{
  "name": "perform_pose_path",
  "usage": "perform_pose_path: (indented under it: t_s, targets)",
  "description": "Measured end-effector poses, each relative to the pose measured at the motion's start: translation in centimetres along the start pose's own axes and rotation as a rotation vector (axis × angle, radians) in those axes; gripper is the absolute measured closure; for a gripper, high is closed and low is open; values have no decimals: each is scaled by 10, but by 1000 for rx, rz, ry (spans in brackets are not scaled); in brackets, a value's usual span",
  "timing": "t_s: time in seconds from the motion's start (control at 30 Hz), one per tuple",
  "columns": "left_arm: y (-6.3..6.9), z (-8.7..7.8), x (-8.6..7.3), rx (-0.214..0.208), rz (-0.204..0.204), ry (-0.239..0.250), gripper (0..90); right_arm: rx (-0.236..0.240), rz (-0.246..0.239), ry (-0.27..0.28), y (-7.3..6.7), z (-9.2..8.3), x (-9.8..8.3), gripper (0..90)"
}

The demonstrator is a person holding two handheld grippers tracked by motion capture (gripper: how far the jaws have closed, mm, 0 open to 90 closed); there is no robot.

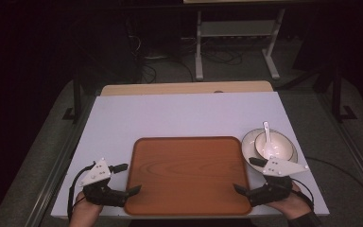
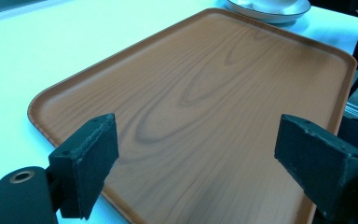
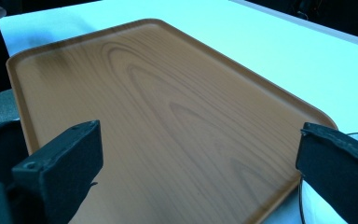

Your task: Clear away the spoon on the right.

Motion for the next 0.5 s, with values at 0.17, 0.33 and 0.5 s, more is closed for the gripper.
perform_pose_path:
  t_s: [0.17,0.33,0.5]
  targets:
    - [0,1,0,1,1,-4,131,5,-6,0,0,1,1,0]
    - [-1,1,-1,-2,-6,-5,131,-1,-3,3,3,1,3,0]
    - [0,2,0,-9,-3,-5,131,-17,-4,6,8,2,6,0]
Point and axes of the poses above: each handheld gripper's, and its own axes: z roughly forward along the jaws, x roughly out of its top, y roughly to its right, the point moved 7 cm from there along z, roughly forward along the jaws, and after that the axes turned 7 degrees about -y, right-handed, at the moved point
